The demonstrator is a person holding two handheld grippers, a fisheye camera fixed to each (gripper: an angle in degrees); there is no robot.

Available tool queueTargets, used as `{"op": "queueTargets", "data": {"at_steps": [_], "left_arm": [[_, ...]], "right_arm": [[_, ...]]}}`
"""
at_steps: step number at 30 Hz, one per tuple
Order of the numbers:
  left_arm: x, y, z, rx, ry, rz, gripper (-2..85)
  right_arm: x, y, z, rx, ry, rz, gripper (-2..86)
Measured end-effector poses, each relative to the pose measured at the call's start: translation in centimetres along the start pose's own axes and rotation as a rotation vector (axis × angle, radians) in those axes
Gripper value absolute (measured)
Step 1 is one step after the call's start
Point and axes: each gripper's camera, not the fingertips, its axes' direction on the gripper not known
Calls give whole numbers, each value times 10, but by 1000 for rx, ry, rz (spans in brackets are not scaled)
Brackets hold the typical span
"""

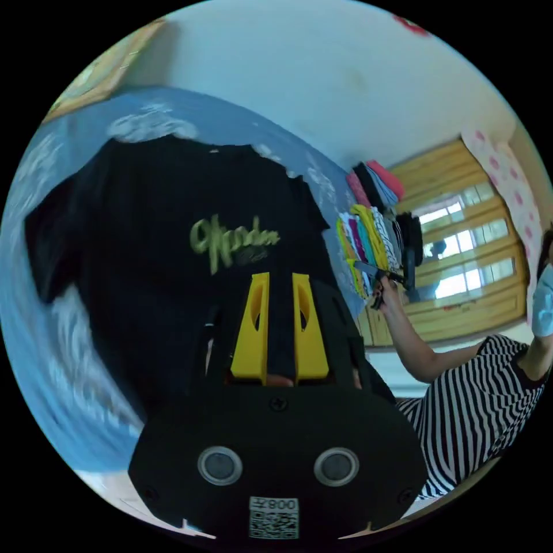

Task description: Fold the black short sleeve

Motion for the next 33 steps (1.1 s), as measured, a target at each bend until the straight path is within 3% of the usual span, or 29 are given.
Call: {"op": "queueTargets", "data": {"at_steps": [5, 14, 22, 25, 33], "left_arm": [[61, -177, 156, -115, -21, 276, 77], [123, -368, 363, -259, -203, 542, 95], [127, -445, 491, -380, -323, 636, 84], [129, -462, 518, -349, -371, 670, 58], [139, -510, 551, -272, -229, 740, 13]], "right_arm": [[8, -32, 12, 124, 59, 105, 68], [5, -46, 49, 175, 73, 151, 74], [-12, -55, 62, 191, 112, 116, 68], [-13, -59, 66, 203, 89, 105, 63], [-18, -66, 66, 252, 59, 79, 27]]}}
